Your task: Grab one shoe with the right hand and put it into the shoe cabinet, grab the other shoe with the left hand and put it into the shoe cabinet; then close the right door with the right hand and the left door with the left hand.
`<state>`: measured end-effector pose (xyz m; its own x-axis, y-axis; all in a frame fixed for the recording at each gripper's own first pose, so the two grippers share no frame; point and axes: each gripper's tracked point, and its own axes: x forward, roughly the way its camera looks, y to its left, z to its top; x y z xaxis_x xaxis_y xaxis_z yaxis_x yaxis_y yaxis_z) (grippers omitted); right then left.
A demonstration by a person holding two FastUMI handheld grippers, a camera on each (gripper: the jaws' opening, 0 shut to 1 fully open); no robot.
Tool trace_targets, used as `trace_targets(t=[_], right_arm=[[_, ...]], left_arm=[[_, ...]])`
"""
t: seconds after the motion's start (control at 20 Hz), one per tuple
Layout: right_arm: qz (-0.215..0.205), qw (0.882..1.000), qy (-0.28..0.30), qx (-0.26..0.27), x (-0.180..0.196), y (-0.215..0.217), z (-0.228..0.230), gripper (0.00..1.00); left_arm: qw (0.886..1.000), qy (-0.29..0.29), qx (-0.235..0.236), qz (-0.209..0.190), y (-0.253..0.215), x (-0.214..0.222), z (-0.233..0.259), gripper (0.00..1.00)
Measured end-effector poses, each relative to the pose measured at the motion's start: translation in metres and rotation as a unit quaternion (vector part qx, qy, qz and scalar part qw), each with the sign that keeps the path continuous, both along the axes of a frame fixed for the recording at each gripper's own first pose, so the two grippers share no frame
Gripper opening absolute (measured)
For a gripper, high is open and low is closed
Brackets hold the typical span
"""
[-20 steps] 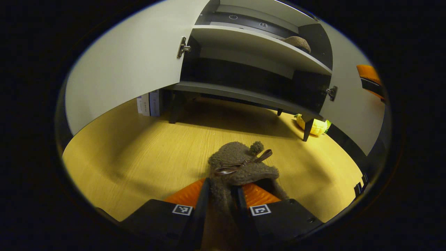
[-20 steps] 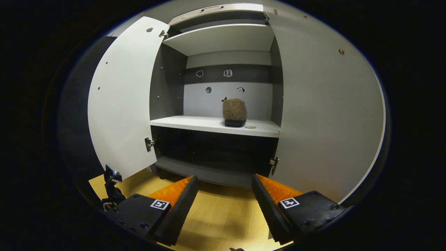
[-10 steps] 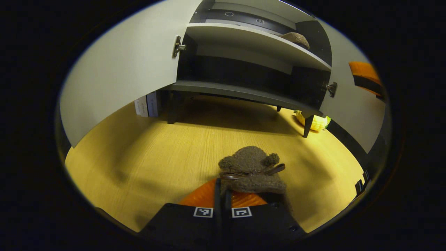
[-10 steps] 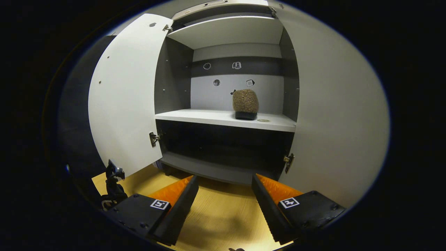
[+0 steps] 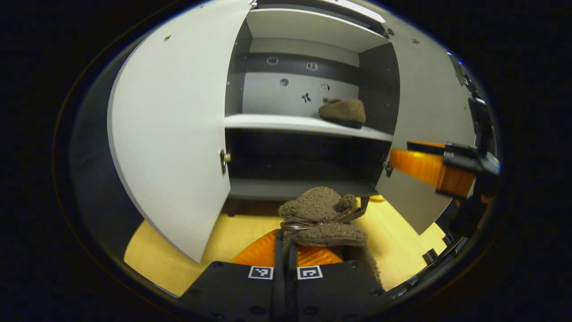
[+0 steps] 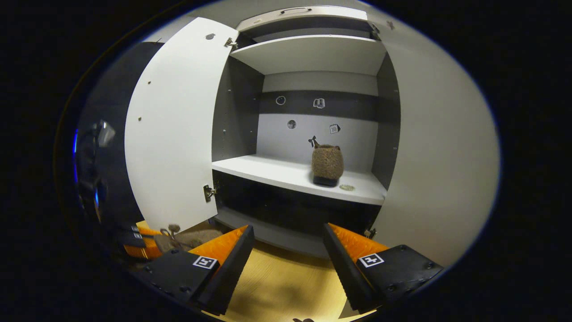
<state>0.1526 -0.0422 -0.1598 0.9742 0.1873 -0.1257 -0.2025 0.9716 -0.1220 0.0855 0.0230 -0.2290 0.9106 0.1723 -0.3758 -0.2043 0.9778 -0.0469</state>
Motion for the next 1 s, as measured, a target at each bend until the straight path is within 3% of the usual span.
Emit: trace_targets(t=[0.15, 0.45, 0.7, 1.0], right_arm=[[0.009, 1.0, -0.015, -0.012, -0.001, 0.001, 0.022, 0.98], [0.024, 0.999, -0.033, 0.034, -0.012, 0.007, 0.061, 0.98], [0.035, 0.996, -0.064, 0.042, -0.016, 0.007, 0.094, 0.98], [0.045, 0.995, -0.083, 0.039, -0.002, -0.004, 0.117, 0.98]], left_arm=[[0.999, -0.043, 0.017, 0.003, 0.006, 0.021, 0.077, 0.05], [0.992, -0.086, 0.09, 0.011, 0.037, 0.093, 0.178, 0.05], [0.995, -0.079, 0.061, 0.008, 0.05, 0.167, 0.19, 0.05], [0.997, -0.062, 0.044, 0.03, 0.098, 0.268, 0.186, 0.05]])
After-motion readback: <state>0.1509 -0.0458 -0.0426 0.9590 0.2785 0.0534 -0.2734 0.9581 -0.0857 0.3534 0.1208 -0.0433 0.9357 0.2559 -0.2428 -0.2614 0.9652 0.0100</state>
